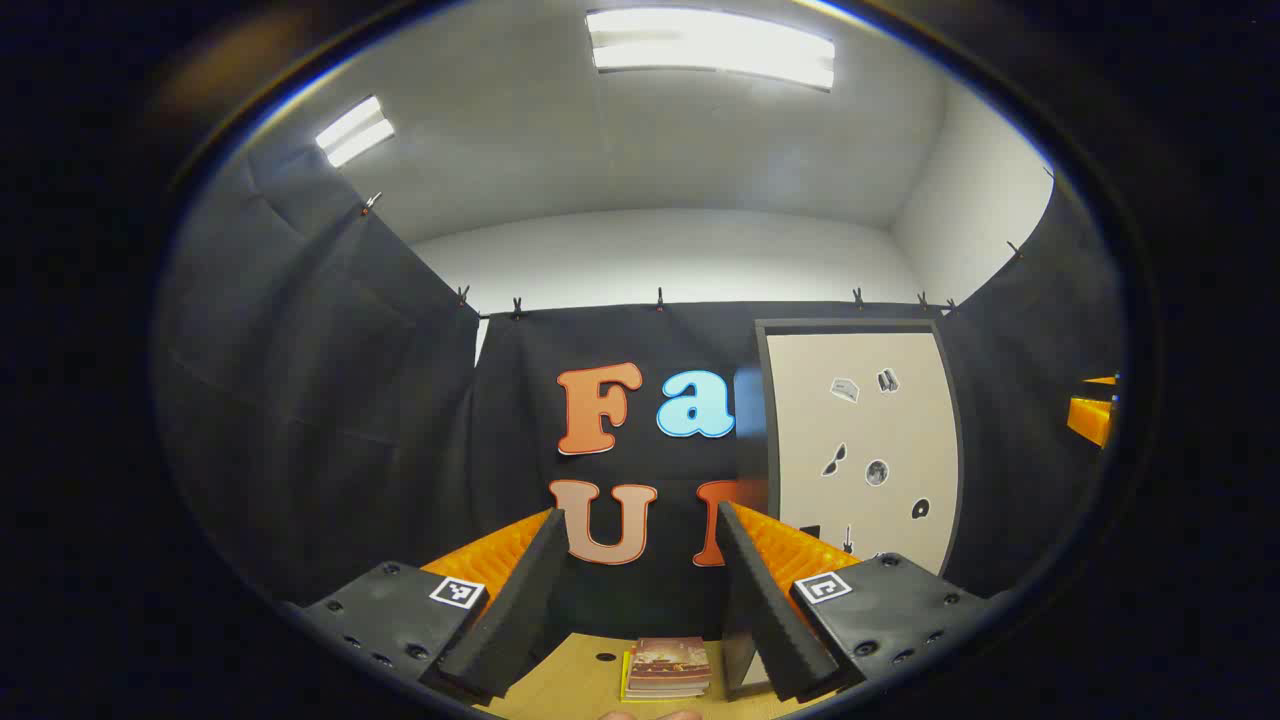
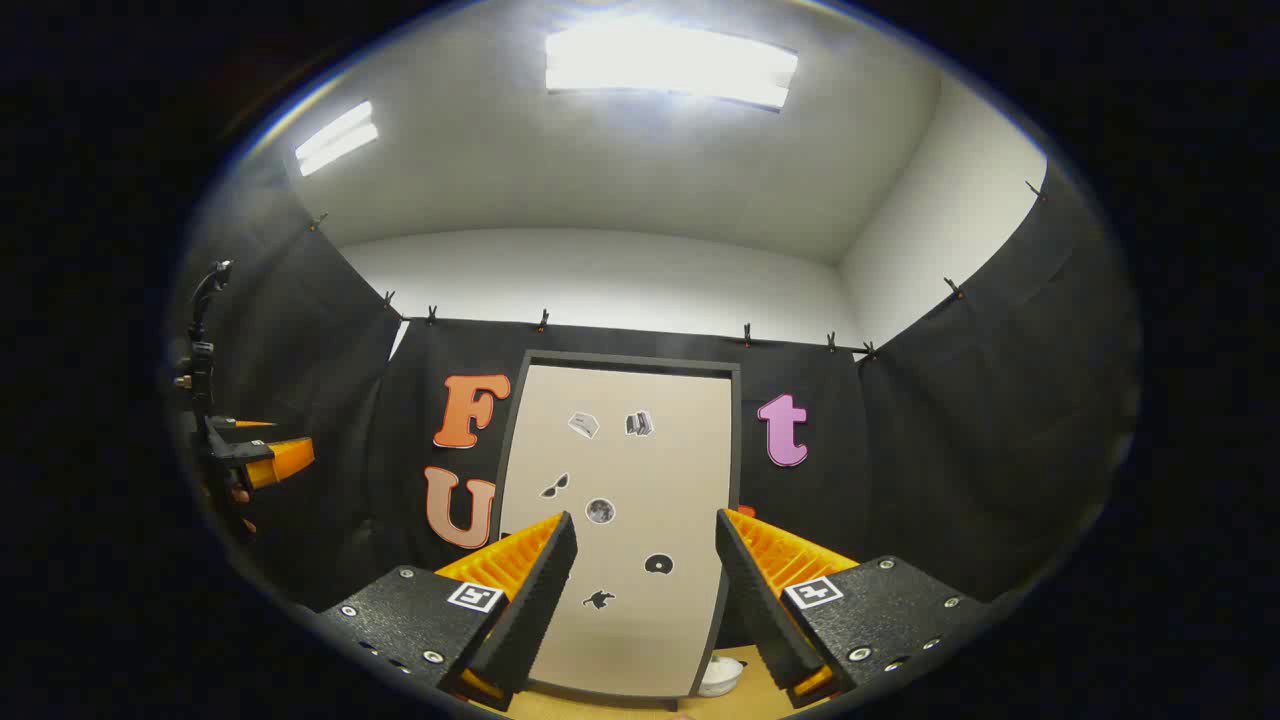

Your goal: Open the cabinet door with the right hand, grasp the bottle in the cabinet with the left hand and place it on the coaster, then close the cabinet door with the right hand.

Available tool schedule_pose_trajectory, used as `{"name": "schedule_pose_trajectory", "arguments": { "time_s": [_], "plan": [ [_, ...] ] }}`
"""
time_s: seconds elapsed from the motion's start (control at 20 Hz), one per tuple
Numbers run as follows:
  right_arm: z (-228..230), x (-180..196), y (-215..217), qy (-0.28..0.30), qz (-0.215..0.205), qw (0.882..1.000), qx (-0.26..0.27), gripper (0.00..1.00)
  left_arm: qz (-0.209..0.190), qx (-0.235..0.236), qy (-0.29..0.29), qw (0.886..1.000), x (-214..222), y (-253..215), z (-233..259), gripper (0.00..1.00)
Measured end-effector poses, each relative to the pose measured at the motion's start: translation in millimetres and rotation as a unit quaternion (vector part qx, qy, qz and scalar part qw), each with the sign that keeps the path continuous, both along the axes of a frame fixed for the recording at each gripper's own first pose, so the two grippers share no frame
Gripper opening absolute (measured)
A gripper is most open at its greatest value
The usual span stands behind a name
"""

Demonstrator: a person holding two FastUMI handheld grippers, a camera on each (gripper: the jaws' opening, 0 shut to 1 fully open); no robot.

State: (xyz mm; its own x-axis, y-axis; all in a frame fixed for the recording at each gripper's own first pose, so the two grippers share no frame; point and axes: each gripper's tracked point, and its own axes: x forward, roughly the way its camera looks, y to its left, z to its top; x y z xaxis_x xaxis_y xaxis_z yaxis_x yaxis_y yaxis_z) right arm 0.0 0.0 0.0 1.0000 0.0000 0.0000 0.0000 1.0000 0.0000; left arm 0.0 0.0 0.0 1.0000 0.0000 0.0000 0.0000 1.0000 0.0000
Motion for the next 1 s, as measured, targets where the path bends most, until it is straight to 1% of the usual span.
{"name": "schedule_pose_trajectory", "arguments": {
  "time_s": [0.1,0.25,0.3,0.35,0.4,0.5,0.65,0.8,0.9,1.0],
  "plan": [
    [4.8,-2.9,5.2,-0.012,0.009,1.0,-0.008,0.92,-0.009,-0.003,0.004,1.0,0.9,-1.2,-0.9,0.96],
    [12.9,-2.9,12.2,-0.031,0.006,0.999,-0.022,0.93,-0.005,-0.003,-0.001,1.0,2.9,-0.5,-0.1,0.96],
    [13.0,-2.7,23.1,-0.031,0.02,0.999,-0.019,0.93,-0.001,-0.004,-0.006,1.0,2.8,-0.6,1.2,0.97],
    [10.3,-3.0,34.6,-0.026,0.039,0.999,-0.01,0.93,0.003,-0.005,-0.014,1.0,3.2,-0.4,3.7,0.97],
    [5.2,-2.6,40.3,-0.017,0.045,0.999,-0.002,0.92,0.007,-0.006,-0.021,1.0,2.3,0.0,5.3,0.97],
    [-1.9,3.1,43.9,-0.008,0.049,0.999,0.003,0.88,0.006,-0.009,-0.026,1.0,0.3,-0.6,7.4,0.96],
    [-5.2,8.7,46.6,-0.01,0.044,0.999,-0.007,0.88,-0.002,-0.006,-0.03,1.0,-2.2,-1.6,10.4,0.96],
    [-11.9,12.9,51.1,-0.009,0.043,0.999,0.001,0.88,0.0,-0.008,-0.039,0.999,-1.6,-1.3,11.9,0.96],
    [-25.5,21.6,56.7,0.002,0.047,0.999,0.014,0.88,0.003,0.001,-0.042,0.999,-1.0,0.0,8.8,0.97],
    [-49.2,34.6,65.7,0.022,0.052,0.998,0.018,0.88,0.005,0.001,-0.041,0.999,-0.2,0.4,6.1,0.96]
  ]
}}
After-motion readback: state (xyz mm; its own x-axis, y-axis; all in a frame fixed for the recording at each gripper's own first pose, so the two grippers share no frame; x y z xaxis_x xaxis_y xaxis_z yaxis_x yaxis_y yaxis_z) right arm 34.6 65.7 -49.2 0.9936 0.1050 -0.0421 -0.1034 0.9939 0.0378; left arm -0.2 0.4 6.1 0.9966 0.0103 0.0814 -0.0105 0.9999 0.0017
